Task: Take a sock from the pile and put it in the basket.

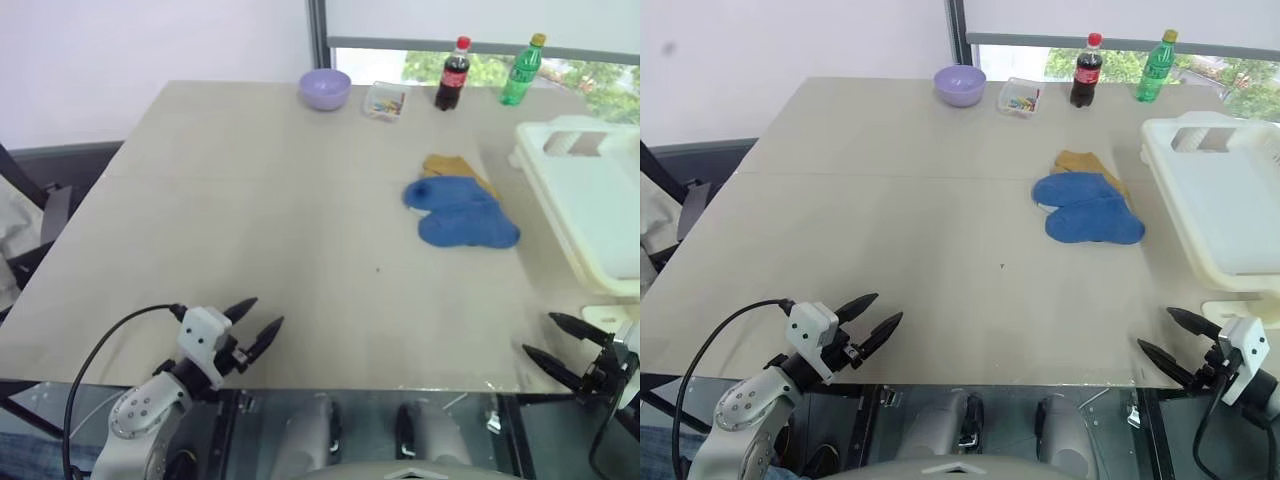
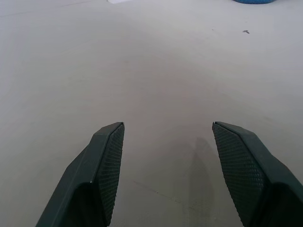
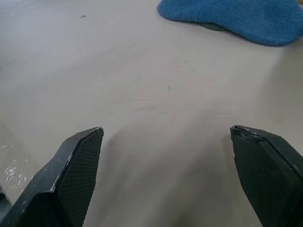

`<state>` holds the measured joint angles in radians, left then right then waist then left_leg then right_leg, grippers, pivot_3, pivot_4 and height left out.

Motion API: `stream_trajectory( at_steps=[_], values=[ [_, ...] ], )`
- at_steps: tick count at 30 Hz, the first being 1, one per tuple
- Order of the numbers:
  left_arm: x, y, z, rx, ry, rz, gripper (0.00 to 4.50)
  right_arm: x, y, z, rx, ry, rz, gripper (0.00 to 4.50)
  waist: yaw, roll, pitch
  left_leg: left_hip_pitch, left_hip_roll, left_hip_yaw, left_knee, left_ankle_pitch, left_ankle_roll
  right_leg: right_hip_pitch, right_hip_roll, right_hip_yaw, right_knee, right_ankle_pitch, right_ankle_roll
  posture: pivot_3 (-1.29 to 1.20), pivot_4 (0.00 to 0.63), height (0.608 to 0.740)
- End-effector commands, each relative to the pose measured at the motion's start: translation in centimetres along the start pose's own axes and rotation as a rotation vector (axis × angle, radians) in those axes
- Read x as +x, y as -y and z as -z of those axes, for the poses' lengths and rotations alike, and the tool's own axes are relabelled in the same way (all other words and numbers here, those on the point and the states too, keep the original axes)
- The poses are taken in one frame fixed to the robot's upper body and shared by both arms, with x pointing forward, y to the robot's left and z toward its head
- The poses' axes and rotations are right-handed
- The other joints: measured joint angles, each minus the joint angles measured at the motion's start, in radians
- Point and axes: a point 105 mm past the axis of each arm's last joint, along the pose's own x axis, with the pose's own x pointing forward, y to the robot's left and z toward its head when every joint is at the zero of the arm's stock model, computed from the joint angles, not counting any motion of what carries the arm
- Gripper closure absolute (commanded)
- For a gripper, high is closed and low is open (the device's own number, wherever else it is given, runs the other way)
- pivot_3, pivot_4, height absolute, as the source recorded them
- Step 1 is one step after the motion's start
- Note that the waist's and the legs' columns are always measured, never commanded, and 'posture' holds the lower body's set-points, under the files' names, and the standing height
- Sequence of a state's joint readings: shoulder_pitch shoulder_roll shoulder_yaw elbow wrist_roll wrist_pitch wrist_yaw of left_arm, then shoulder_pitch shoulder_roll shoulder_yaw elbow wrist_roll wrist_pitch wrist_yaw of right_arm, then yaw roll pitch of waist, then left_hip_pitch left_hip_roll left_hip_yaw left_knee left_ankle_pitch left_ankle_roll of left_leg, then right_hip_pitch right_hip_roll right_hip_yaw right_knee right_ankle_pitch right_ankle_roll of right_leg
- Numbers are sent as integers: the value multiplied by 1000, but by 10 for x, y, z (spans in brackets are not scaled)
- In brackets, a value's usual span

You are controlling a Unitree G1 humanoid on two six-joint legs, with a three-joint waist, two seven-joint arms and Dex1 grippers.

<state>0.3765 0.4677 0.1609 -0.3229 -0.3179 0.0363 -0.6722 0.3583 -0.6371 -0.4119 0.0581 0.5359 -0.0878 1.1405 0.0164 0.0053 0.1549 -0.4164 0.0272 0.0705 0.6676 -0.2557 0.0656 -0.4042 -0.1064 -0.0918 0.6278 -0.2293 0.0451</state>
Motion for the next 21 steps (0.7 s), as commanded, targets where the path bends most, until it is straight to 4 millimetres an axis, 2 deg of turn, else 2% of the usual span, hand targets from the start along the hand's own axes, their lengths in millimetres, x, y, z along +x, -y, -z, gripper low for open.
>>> stream_trajectory(
  at_steps=[1, 10, 21],
  values=[
    [-5, 1, -10, 17, 51, 14, 1329, -5, 5, -9, -40, 20, 17, 94, 0, 0, 0, 0, 0, 0, 0, 0, 0, 0, 0, 0, 0, 0, 0, 0, 150, 733],
    [-8, 4, -10, 44, 58, 34, 1329, 15, 1, -15, -37, 57, -10, 94, 1, 0, 0, 0, 0, 1, 0, 0, 0, -1, 0, 1, 0, 0, 0, 0, 150, 733],
    [-9, 4, -12, 51, 58, 33, 1329, 19, 0, -14, -38, 49, -25, 94, -1, 0, 0, 0, 0, 1, 0, 0, 0, -1, 2, 1, 0, 0, 0, 0, 150, 733]
  ],
)
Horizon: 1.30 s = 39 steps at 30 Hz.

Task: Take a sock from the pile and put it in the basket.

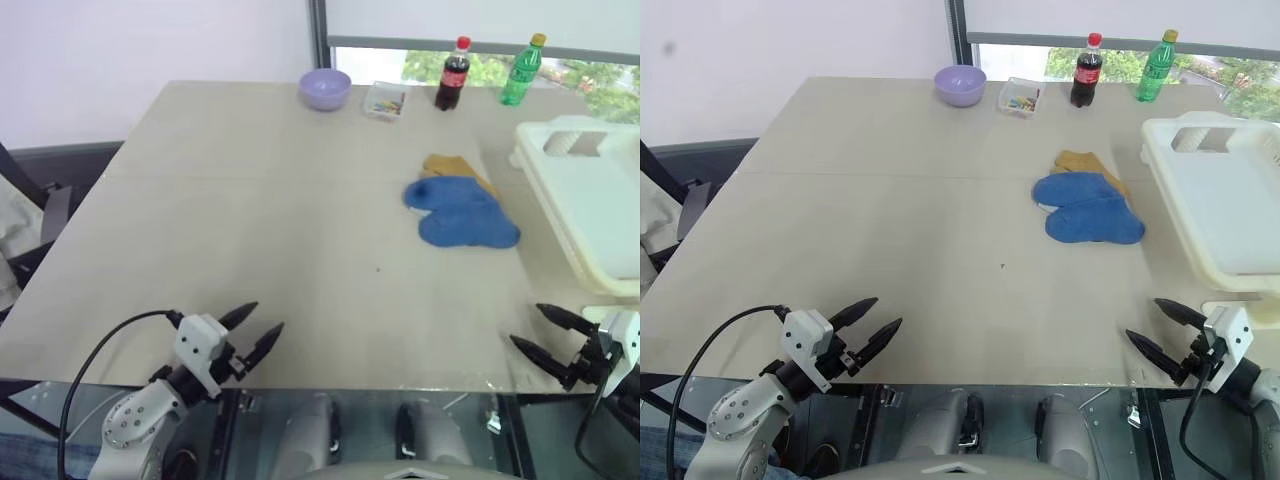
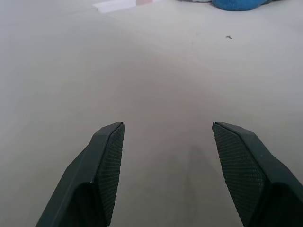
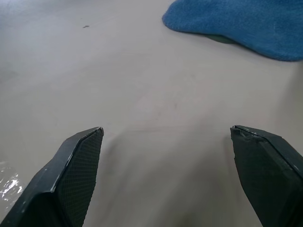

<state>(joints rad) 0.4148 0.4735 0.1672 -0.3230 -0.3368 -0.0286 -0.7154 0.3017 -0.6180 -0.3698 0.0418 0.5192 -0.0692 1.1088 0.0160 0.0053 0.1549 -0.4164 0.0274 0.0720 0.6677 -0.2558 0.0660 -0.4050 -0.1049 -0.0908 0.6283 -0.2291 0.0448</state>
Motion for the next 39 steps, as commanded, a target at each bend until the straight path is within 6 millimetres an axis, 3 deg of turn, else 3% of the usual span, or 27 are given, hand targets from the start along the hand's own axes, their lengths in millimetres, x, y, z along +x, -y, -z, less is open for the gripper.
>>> stream_trajectory(
  at_steps=[1, 4, 7, 10, 13, 21, 26, 32, 35, 37, 38, 39],
  values=[
    [-1, -3, -10, 39, 31, -2, 1329, 1, 1, -9, -31, 18, -9, 94, 0, 0, 0, 0, 0, 0, 0, 0, 0, 0, 0, 0, 0, 0, 0, 0, 150, 733],
    [-1, -1, -14, 48, 46, 36, 1329, 7, -2, -9, -52, -5, -20, 94, 0, 0, 0, 0, 0, 0, 0, 0, 0, 0, 1, 0, 0, 0, 0, 0, 150, 733],
    [-3, 3, -20, 119, 42, 152, 1329, 27, -11, -13, -95, -41, -26, 94, -1, 0, 0, 0, 0, 0, 0, 0, 0, 0, 1, 0, 0, 0, 0, 0, 150, 733],
    [-10, 6, -47, 94, 159, 289, 1329, 54, -23, -28, -152, -45, -29, 94, -3, 0, 0, 0, 1, 1, 0, 0, 0, -2, 0, 2, 3, 0, 0, 0, 150, 733],
    [-13, 4, -62, 83, 187, 360, 1329, 75, -29, -46, -209, -33, -26, 94, -2, 0, 0, -1, 2, 4, 1, 0, -1, -5, 0, 4, 6, 0, 0, 0, 150, 733],
    [-19, -3, -89, 72, 171, 496, 1329, 130, -17, -76, -458, -109, 41, 94, -3, -1, 2, -1, 0, 7, 1, 3, 4, -7, 3, 6, 7, 0, 0, 0, 150, 733],
    [-16, -12, -92, 68, 175, 480, 1329, 162, -10, -86, -279, -97, 71, 94, -5, -4, 4, -1, 1, 7, 1, 4, 3, -7, 5, 7, 9, 2, -4, 0, 150, 733],
    [-12, -12, -93, 72, 190, 467, 1329, 185, 12, -74, -227, -182, 181, 94, -3, -5, 5, -1, 0, 9, 1, 6, 0, -7, 4, 8, 9, 2, -4, 0, 150, 733],
    [-11, -13, -93, 76, 192, 454, 1329, 189, 12, -76, -250, -176, 168, 761, -8, -5, 5, -1, -1, 9, 1, 6, -1, -7, 4, 8, 9, 2, -4, 0, 150, 733],
    [-12, -14, -91, 77, 189, 444, 1329, 190, 10, -77, -255, -171, 155, 1631, -9, -5, 5, -1, 0, 9, 1, 6, -1, -7, 4, 9, 10, 3, -2, 0, 150, 733],
    [-12, -14, -91, 77, 188, 442, 1329, 190, 10, -77, -255, -170, 154, 1708, -9, -5, 5, -1, 0, 10, 1, 6, -1, -7, 4, 9, 10, 3, -2, 0, 150, 733],
    [-13, -14, -90, 75, 185, 441, 1329, 190, 9, -76, -257, -172, 152, 2253, -11, -5, 5, -1, 0, 10, 1, 6, -1, -8, 4, 9, 11, 3, -2, 0, 150, 733]
  ],
)
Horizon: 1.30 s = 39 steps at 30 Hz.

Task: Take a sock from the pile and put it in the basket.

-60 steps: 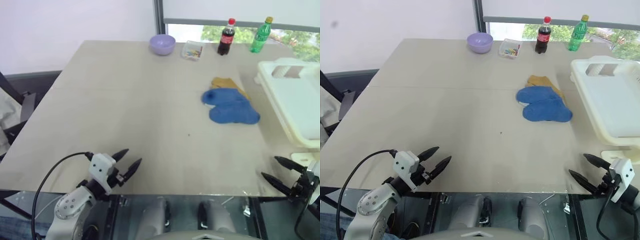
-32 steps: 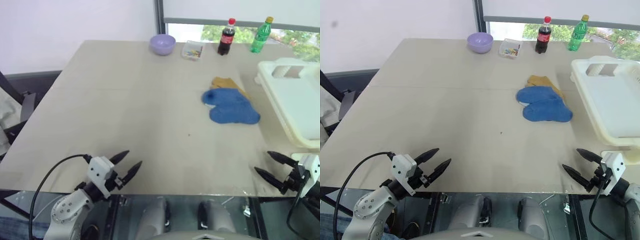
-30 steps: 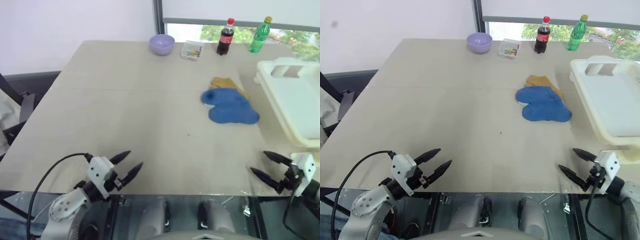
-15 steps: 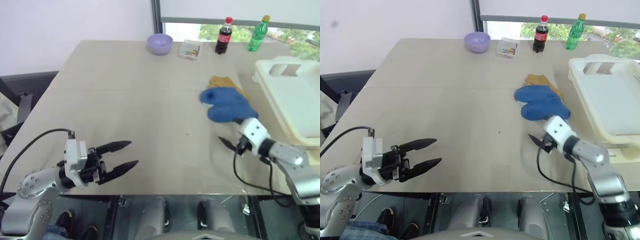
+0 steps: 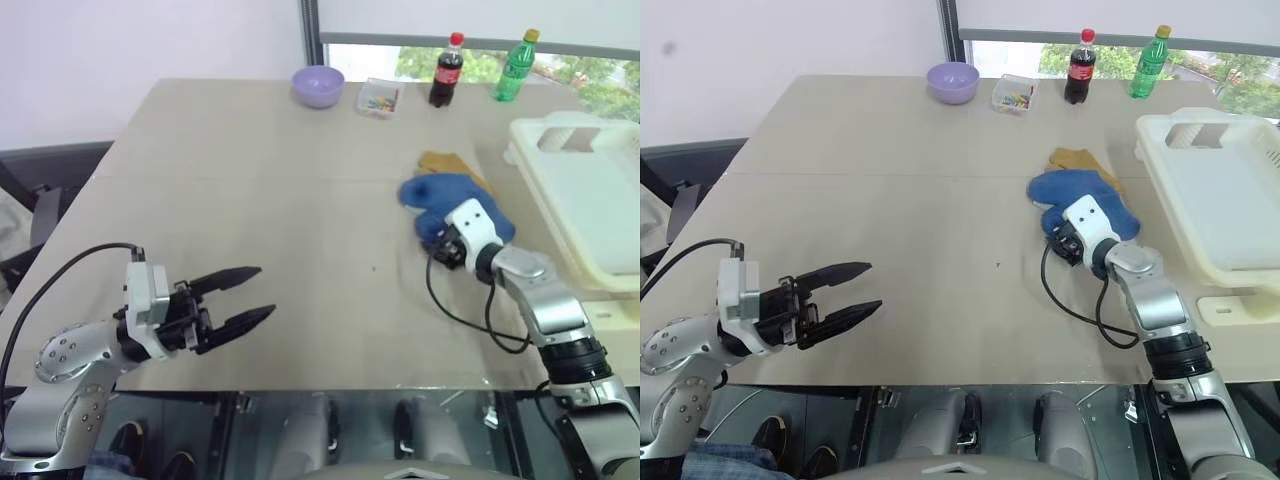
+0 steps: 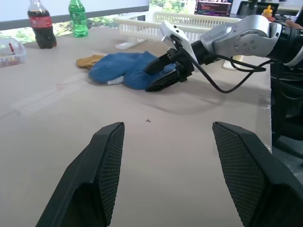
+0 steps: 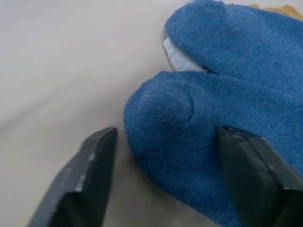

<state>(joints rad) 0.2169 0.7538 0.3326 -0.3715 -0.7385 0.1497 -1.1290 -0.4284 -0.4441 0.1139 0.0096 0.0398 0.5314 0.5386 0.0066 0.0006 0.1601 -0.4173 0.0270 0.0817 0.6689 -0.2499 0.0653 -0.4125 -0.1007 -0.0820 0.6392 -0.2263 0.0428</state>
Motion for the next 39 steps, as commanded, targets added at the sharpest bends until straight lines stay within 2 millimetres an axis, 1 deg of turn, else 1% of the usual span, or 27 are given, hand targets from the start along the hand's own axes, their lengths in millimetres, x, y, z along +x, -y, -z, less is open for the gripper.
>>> stream_trajectory(
  at_steps=[1, 3, 5, 8, 10, 12, 14, 16, 18, 20, 22, 24, 26, 27, 29, 31, 32, 36, 37, 39],
  values=[
    [-3, 1, -2, 20, 1, -12, 1329, -1, -2, -11, -37, 41, -4, 2745, -3, 0, 0, 0, 0, 0, 0, 0, 0, 0, 0, 0, 0, 0, 0, 0, 150, 733],
    [-4, 2, -1, 16, -3, -17, 1329, 0, -5, -11, -43, 43, -14, 3656, -7, 0, 0, 0, 0, 0, 0, 0, 0, 0, 0, 0, 0, 0, 0, 0, 150, 733],
    [-4, 3, -1, 13, -3, -20, 1329, 1, -7, -12, -47, 46, -17, 4476, -14, 0, 0, 0, 0, 0, 0, 0, 0, 0, 0, 0, 0, 0, 0, 0, 150, 733],
    [-4, 3, -1, 11, -5, -22, 1329, 1, -10, -15, -63, 63, -24, 4476, -19, 0, 0, 0, 0, 0, 0, 0, 0, -1, 0, 0, 1, 0, 0, 0, 150, 733],
    [-5, 4, -1, 9, -7, -23, 1329, 0, -15, -19, -71, 75, -50, 4476, -19, 0, 0, 0, 0, 0, 0, 0, 0, -1, 0, 0, 1, 0, 0, 0, 150, 733],
    [-6, 4, 0, 7, -12, -24, 1329, -3, -25, -20, -38, 55, -108, 4476, -20, 0, 0, 0, 0, 0, 0, 0, 0, -1, 0, 0, 1, 0, 0, 0, 150, 733],
    [-7, 4, 0, 6, -14, -25, 1329, -8, -40, -23, 5, 36, -193, 4476, -19, 0, 0, 0, 1, 0, 0, 0, 0, -1, 0, 1, 2, 0, 0, 0, 150, 733],
    [-7, 4, 0, 5, -13, -26, 1329, -14, -61, -27, 48, 25, -307, 4476, -19, 0, 0, 0, 1, 0, 0, 0, 0, -1, 0, 1, 2, 0, 0, 0, 150, 733],
    [-6, 4, 0, 3, -12, -26, 1329, -24, -92, -26, 72, -11, -471, 4476, -19, 0, 0, 0, 1, 0, 0, -1, 1, -1, 0, 1, 2, 0, 0, 0, 150, 733],
    [-6, 4, 1, -1, -8, -24, 1329, -32, -114, -27, 64, -32, -592, 4476, -19, 0, 0, 0, 1, -1, 0, -2, 3, -1, 0, 0, 2, 0, -1, 0, 150, 733],
    [-5, 5, 2, -7, -8, -19, 1329, -34, -134, -33, 94, -30, -682, 4476, -19, -1, 1, 0, 1, -1, 0, -2, 4, -2, -1, 0, 1, -1, -2, 0, 150, 733],
    [-4, 3, 2, -13, -5, -8, 1329, -29, -156, -47, 108, 5, -770, 4476, -21, -1, 1, 0, 1, -1, 0, -2, 4, -2, -1, 0, 1, -1, -2, 0, 150, 733],
    [-2, 2, 3, -19, -2, 3, 1329, -14, -168, -52, 103, 19, -766, 3820, -22, -1, 1, 1, 1, -1, 0, -2, 4, -2, -1, 0, 2, -1, -2, 0, 150, 733],
    [-1, 1, 3, -21, -2, 7, 1329, -7, -171, -55, 100, 24, -749, 3448, -22, -1, 1, 1, 2, -1, 0, -2, 3, -2, 0, 0, 2, -1, -2, 0, 150, 733],
    [1, 1, 4, -22, -2, 13, 1329, 5, -168, -63, 110, 43, -683, 2634, -18, -1, 1, 1, 2, -1, 0, -2, 3, -2, 1, 0, 2, -1, -2, 0, 150, 733],
    [2, 1, 3, -22, -1, 15, 1329, 2, -163, -74, 136, 76, -682, 1631, -17, -2, 1, 0, 1, -1, 0, 0, 0, -2, 0, -1, 2, -1, -2, 0, 150, 733],
    [2, 1, 3, -22, -1, 15, 1329, -4, -160, -77, 147, 85, -695, 1275, -16, -2, 1, 0, 1, -1, 0, 1, -1, -2, -1, -1, 2, 0, -2, 0, 150, 733],
    [-1, 1, 3, -24, -3, 9, 1329, -34, -135, -69, 133, 81, -701, 1275, -15, -2, 1, -2, -3, -1, 0, 0, 0, -2, -4, -1, -1, 1, 0, 0, 150, 733],
    [-2, 2, 3, -25, -6, 8, 1329, -37, -124, -64, 131, 65, -666, 1275, -17, -3, 1, -2, -3, -1, 0, 0, 0, -2, -4, -1, -2, 0, 0, 0, 150, 733],
    [-2, 2, 4, -25, -8, 4, 1329, -36, -104, -52, 126, 25, -583, 1275, -18, -3, 1, -2, -2, -1, 0, -1, 0, -2, -4, -1, -2, 0, 0, 0, 150, 733]
  ],
)
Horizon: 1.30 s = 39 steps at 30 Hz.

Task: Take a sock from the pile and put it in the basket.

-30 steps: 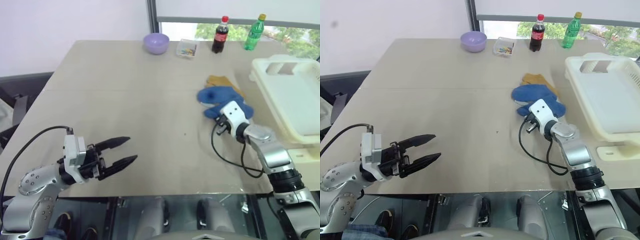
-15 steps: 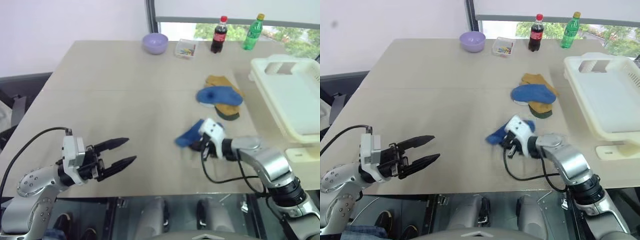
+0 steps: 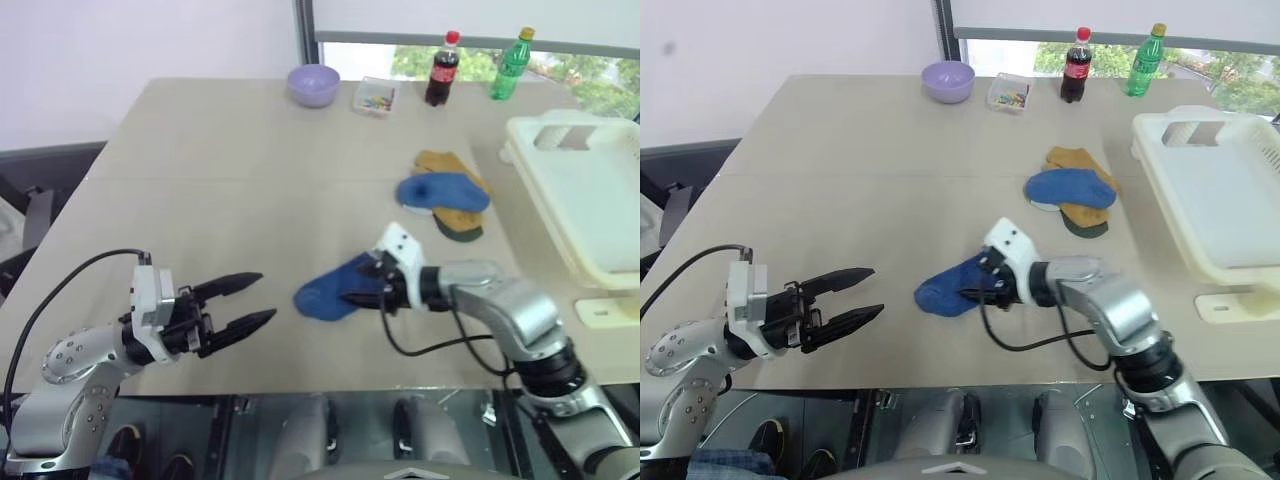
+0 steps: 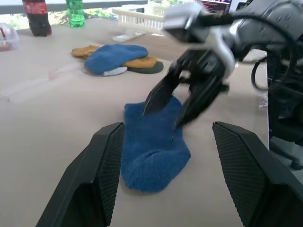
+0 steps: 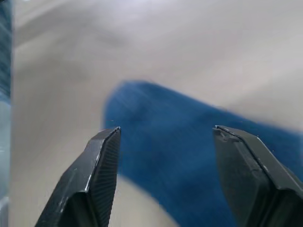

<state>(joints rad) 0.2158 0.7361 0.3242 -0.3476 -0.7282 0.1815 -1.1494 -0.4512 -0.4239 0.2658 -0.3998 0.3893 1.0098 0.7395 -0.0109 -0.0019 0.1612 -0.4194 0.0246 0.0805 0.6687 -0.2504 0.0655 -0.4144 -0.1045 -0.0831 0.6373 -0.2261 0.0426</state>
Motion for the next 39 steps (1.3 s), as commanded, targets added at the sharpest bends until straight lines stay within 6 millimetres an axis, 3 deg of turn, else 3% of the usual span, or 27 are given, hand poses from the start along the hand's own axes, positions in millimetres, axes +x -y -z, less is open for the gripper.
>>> stream_trajectory(
  at_steps=[1, 6, 11, 18, 24, 31, 35, 39],
  values=[
    [-1, 1, -5, 27, 4, 1, 1329, -17, 21, 2, -3, -2, 102, 1275, -1, 0, 0, 0, 0, 0, 0, 0, 1, 0, 0, 0, 0, 0, 0, 0, 150, 733],
    [2, -1, -4, 27, 6, 15, 1329, -11, 52, 18, 41, -50, 237, 1275, -4, 0, 1, 1, 4, 0, 0, -1, 3, 0, 3, 0, 3, -1, -1, 0, 150, 733],
    [3, -4, -5, 35, 3, 21, 1329, -7, 54, 32, 18, -89, 252, 1275, -3, 0, 0, 2, 4, 0, 0, -1, 2, 0, 4, 0, 4, -1, -1, 0, 150, 733],
    [3, -1, -3, 31, 0, 23, 1329, -14, 40, 35, 8, -86, 205, 4337, -1, 0, 0, 2, 4, 0, 0, -1, 2, 0, 3, 1, 4, -1, -1, 0, 150, 733],
    [2, 1, -2, 25, -2, 21, 1329, -27, 20, 40, 112, -107, 187, 4337, 1, 0, 1, 2, 4, 0, 0, -1, 2, 0, 2, 0, 3, -1, -1, 0, 150, 733],
    [0, 2, -1, 18, -3, 16, 1329, -44, 16, 67, 459, -189, 331, 4337, 4, 0, 0, 2, 4, -2, 0, -4, -2, 0, -1, 0, 3, -1, -2, 0, 150, 733],
    [0, -1, -1, 18, -3, 18, 1329, -58, 26, 60, 582, -65, 465, 4337, 9, -1, 0, 0, 4, -3, 0, -4, -2, 0, -1, -2, 1, -1, -2, 0, 150, 733],
    [2, -3, -1, 18, -1, 26, 1329, -66, 24, 59, 619, -9, 509, 4337, 14, 0, 0, 0, 3, -3, 0, -4, -2, 0, 0, -3, 0, -1, -2, 0, 150, 733]
  ],
)
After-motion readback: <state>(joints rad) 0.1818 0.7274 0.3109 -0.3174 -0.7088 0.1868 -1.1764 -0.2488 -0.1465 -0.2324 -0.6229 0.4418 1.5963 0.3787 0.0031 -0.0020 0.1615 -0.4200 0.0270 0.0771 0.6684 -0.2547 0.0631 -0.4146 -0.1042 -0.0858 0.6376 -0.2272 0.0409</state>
